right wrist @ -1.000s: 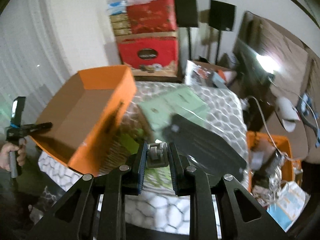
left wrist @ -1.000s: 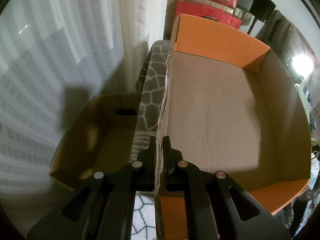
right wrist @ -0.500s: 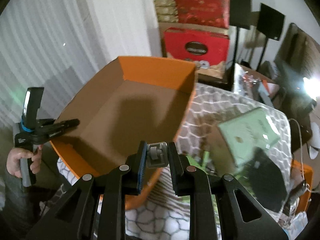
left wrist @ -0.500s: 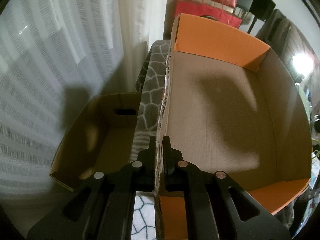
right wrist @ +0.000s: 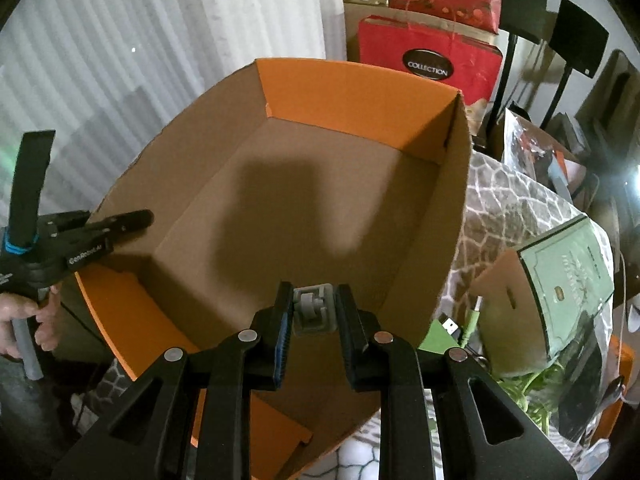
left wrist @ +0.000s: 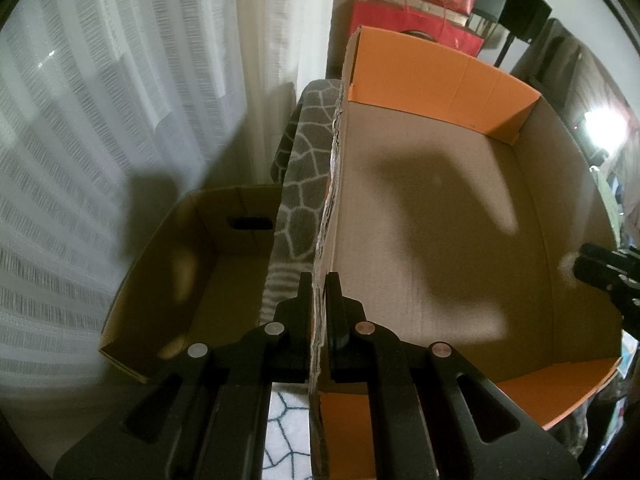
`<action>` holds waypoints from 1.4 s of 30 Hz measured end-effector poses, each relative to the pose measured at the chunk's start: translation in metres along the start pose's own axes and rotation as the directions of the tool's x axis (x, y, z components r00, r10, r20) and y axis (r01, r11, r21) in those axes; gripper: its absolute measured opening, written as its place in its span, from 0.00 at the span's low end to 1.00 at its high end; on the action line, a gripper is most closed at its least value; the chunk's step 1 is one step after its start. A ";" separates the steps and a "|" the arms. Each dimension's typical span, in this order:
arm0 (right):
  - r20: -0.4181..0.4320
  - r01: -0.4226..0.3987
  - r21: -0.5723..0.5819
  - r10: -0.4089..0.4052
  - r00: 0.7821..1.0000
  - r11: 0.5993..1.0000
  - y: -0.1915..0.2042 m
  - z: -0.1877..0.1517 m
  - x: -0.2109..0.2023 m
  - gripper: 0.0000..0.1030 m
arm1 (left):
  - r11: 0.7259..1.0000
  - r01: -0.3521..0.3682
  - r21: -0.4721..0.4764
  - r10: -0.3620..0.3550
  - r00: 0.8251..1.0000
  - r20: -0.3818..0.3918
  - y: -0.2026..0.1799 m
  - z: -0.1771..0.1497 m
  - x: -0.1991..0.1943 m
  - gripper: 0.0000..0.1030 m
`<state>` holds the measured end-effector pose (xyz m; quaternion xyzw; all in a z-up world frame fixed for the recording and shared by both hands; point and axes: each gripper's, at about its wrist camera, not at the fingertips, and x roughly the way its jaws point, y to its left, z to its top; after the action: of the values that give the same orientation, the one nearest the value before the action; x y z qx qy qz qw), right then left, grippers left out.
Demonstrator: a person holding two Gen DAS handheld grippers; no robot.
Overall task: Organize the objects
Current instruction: 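Carry the white plug adapter over the orange box with the right gripper, then open the right gripper to drop the plug adapter into the box, then move the right gripper back and grasp the second white plug adapter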
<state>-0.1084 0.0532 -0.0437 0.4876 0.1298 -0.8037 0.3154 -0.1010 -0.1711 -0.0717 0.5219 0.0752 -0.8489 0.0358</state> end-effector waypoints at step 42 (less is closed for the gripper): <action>0.057 0.187 0.219 -0.204 0.977 0.958 -0.114 -0.084 -0.089 0.56 | 1.000 0.003 -0.004 -0.003 1.000 -0.001 0.000 0.001 0.000 0.05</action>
<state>-0.0926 0.2182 -0.0192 0.4711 0.0784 -0.8589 0.1853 -0.1015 -0.1711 -0.0712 0.5221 0.0778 -0.8486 0.0357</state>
